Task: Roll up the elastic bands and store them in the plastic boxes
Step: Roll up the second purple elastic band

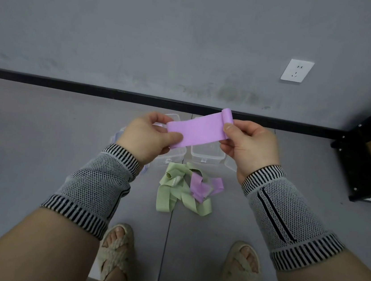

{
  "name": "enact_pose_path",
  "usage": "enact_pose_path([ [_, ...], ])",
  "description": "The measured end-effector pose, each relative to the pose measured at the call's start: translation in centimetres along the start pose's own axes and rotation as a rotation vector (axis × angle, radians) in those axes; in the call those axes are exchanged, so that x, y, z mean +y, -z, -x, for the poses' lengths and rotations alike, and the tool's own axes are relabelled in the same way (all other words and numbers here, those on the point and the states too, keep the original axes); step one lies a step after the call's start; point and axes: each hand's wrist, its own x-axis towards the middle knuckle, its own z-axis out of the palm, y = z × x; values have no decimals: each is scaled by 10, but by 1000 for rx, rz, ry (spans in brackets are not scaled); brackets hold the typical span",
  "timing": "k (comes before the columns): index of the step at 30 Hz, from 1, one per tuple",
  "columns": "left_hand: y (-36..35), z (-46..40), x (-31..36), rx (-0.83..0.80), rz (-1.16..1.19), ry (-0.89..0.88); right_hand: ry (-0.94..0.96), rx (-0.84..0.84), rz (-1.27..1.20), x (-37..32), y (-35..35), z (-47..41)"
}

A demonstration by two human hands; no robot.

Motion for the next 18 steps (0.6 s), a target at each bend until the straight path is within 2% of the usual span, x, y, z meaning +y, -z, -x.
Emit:
enact_pose_path([
  [5, 5, -4, 1, 58, 87, -57, 19, 17, -3, 1, 1, -2],
  [9, 5, -5, -2, 58, -2, -79, 35, 13, 18, 3, 0, -3],
  [13, 2, -4, -7, -16, -129, -78, 41, -148, 87, 2, 1, 0],
  [18, -6, 5, 0, -105, -74, -229, 170, -369, 329, 1, -3, 10],
])
